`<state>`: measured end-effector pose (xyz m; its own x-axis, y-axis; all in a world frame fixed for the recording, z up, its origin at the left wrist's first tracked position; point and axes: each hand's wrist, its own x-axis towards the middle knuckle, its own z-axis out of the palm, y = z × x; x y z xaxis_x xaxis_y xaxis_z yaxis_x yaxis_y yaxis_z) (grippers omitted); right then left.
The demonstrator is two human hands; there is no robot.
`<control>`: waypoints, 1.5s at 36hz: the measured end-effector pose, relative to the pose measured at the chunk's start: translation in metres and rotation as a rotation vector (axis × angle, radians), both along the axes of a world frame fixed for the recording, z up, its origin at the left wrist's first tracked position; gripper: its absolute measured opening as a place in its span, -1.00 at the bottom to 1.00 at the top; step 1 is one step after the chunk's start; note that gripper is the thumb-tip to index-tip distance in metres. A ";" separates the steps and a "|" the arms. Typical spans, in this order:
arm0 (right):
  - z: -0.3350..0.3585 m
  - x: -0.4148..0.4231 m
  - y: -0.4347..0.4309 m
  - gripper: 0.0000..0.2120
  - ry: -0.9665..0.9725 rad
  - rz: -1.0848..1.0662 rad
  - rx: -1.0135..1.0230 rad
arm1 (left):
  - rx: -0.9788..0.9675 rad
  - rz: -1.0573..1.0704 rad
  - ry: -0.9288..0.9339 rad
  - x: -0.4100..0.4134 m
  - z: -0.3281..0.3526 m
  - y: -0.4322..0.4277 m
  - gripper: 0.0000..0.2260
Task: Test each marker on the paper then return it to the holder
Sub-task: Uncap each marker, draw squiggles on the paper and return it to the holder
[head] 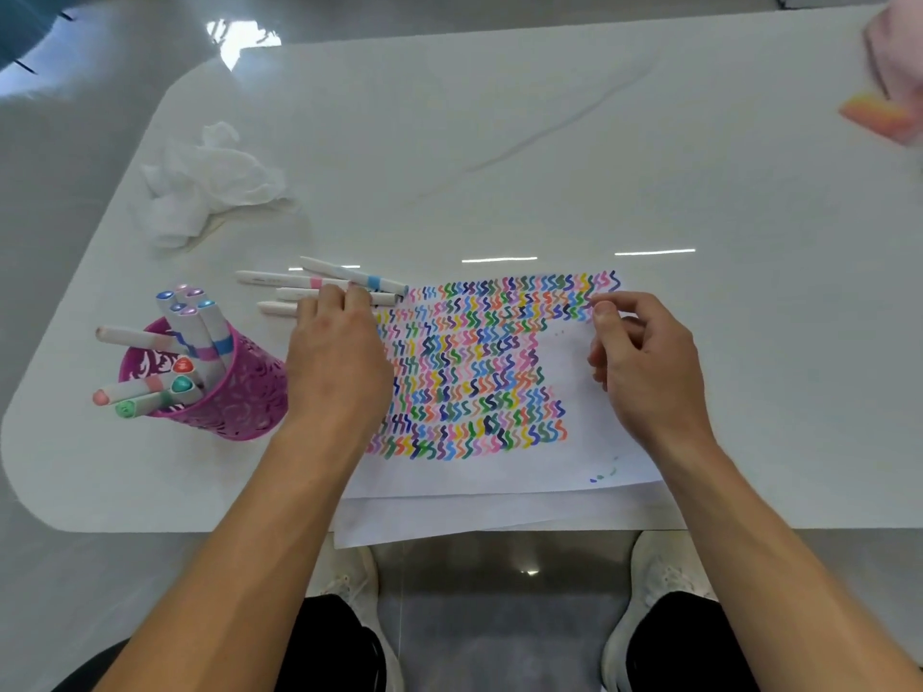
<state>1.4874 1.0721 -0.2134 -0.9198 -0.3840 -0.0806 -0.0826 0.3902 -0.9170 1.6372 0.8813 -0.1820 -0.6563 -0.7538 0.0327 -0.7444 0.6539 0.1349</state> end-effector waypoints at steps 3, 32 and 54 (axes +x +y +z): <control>-0.001 0.000 0.000 -0.84 0.000 -0.005 -0.005 | -0.007 0.003 -0.003 0.000 0.000 0.001 -0.59; 0.001 0.002 0.001 -0.88 0.029 0.059 -0.042 | 0.215 -0.355 0.581 -0.022 0.007 0.042 -0.92; 0.015 0.005 0.006 -0.81 0.396 0.451 0.073 | 0.494 -0.333 0.729 -0.021 0.008 0.058 -0.87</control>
<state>1.4927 1.0776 -0.1988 -0.6328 -0.7497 0.1939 -0.5844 0.2980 -0.7548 1.6160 0.9391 -0.1743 -0.7845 -0.5689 0.2468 -0.1519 0.5621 0.8130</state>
